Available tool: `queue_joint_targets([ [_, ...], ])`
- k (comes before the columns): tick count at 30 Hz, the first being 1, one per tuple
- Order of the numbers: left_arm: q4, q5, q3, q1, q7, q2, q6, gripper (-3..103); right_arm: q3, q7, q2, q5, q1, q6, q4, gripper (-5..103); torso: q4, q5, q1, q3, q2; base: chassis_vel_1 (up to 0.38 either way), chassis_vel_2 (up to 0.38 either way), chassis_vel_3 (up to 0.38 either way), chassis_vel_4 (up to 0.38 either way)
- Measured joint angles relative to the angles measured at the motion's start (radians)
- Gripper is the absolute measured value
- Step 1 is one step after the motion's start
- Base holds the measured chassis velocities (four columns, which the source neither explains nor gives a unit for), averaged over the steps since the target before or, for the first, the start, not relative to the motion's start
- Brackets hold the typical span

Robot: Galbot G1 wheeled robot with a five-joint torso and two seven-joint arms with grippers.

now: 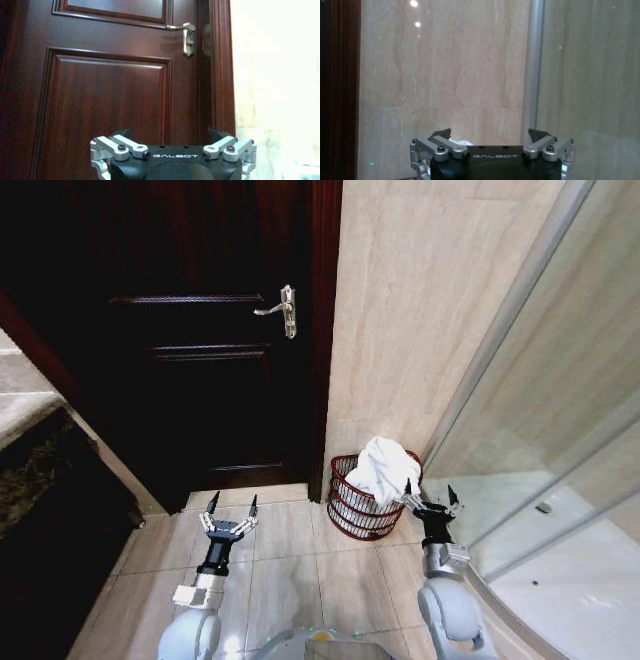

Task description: Discard the used towel into the hamper.

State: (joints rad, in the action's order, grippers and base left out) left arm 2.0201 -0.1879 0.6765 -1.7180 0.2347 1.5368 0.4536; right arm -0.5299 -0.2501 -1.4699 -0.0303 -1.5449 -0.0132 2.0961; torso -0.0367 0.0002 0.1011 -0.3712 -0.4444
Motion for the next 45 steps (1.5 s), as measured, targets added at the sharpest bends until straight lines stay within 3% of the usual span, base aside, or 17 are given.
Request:
queue_joint_targets([
  [8,-0.014,0.000,0.003,0.000,-0.020,0.009,0.006,100,0.006,0.001,-0.008,0.023,-0.008,0.017,0.000,100,0.0000,-0.0005,0.001,-0.001,0.000,-0.184,0.197,0.183,-0.178],
  [11,-0.015,-0.002,0.012,-0.005,-0.041,0.017,0.008,100,-0.008,0.001,-0.011,0.021,-0.012,0.062,0.008,100,0.0001,-0.0001,0.001,-0.001,0.000,-0.120,0.097,0.122,-0.063],
  [14,-0.012,-0.020,0.032,-0.025,-0.067,0.023,0.011,100,-0.038,-0.002,-0.005,-0.016,0.016,0.184,0.018,100,0.0002,0.0001,0.000,-0.001,0.000,-0.034,0.005,0.015,-0.013],
  [15,-0.012,-0.020,0.032,-0.025,-0.067,0.023,0.011,100,-0.038,-0.002,-0.005,-0.016,0.016,0.184,0.018,100,0.0002,0.0001,0.000,-0.001,0.000,0.000,0.000,0.000,0.000],
  [17,-0.007,-0.050,0.054,-0.053,-0.080,0.025,0.023,100,-0.091,0.083,0.002,-0.072,0.056,0.323,0.022,100,0.0001,0.0000,0.000,0.000,-0.001,0.040,-0.059,-0.064,0.037],
  [18,-0.007,-0.050,0.054,-0.053,-0.080,0.025,0.023,100,-0.091,0.083,0.002,-0.072,0.056,0.323,0.022,100,0.0001,0.0000,0.000,0.000,-0.001,0.040,-0.059,-0.066,0.052],
  [19,-0.006,-0.065,0.060,-0.065,-0.086,0.025,0.033,100,-0.112,0.121,0.020,-0.118,0.080,0.369,0.014,100,0.0003,-0.0001,0.000,0.000,-0.001,0.079,-0.029,-0.066,0.050],
  [21,0.001,-0.078,0.069,-0.086,-0.092,0.023,0.043,100,-0.124,0.154,0.061,-0.201,0.138,0.396,-0.029,100,0.0001,-0.0002,0.000,0.000,-0.001,0.040,-0.024,-0.026,0.025],
  [26,0.011,-0.079,0.071,-0.086,-0.093,0.011,0.041,100,-0.093,0.177,0.124,-0.266,0.246,0.411,-0.121,100,-0.0001,-0.0001,0.000,-0.001,-0.001,0.000,0.000,0.000,0.000],
  [31,0.025,-0.069,0.066,-0.070,-0.087,0.005,0.027,100,-0.031,0.181,0.188,-0.347,0.295,0.481,-0.176,100,0.0000,0.0000,0.000,-0.001,-0.001,0.000,0.000,0.000,0.000],
  [35,0.042,-0.066,0.054,-0.049,-0.040,0.004,0.048,100,0.003,0.146,0.261,-0.488,0.316,0.608,-0.205,100,0.0002,-0.0001,0.000,-0.001,-0.001,0.000,0.000,0.000,0.000],
  [37,0.043,-0.072,0.052,-0.049,-0.035,0.008,0.055,100,0.010,0.145,0.276,-0.506,0.322,0.633,-0.214,100,0.0002,0.0000,0.000,-0.001,-0.001,0.000,0.000,0.000,0.000],
  [40,0.034,-0.092,0.047,-0.057,-0.023,0.013,0.090,100,0.034,0.142,0.314,-0.584,0.363,0.727,-0.265,100,0.0001,-0.0001,0.000,-0.001,-0.001,0.000,0.000,0.000,0.000],
  [45,0.022,-0.124,0.056,-0.065,-0.014,-0.011,0.104,100,0.065,0.119,0.322,-0.641,0.420,0.748,-0.335,100,0.0000,-0.0002,0.000,-0.001,-0.001,0.000,0.000,0.000,0.000],
])
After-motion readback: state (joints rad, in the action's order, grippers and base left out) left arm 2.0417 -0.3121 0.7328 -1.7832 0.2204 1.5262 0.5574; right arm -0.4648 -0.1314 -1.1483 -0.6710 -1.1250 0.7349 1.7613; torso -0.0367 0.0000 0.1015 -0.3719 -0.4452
